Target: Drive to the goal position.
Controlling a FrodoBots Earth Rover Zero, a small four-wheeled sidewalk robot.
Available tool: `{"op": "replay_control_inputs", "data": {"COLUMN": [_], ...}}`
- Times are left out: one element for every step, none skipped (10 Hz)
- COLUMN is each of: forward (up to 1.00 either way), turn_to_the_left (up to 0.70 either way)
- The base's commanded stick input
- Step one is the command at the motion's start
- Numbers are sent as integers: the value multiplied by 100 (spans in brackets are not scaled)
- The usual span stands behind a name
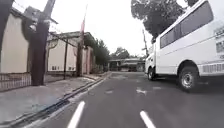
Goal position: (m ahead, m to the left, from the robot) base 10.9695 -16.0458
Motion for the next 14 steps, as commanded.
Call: {"op": "replay_control_inputs", "data": {"forward": [85,85,85,85,85,85,85,85,85,85,85,85,85,85], "turn_to_the_left": [-34,-34,-15,5,2,0,0,0,0,0,0,0,0,0]}}
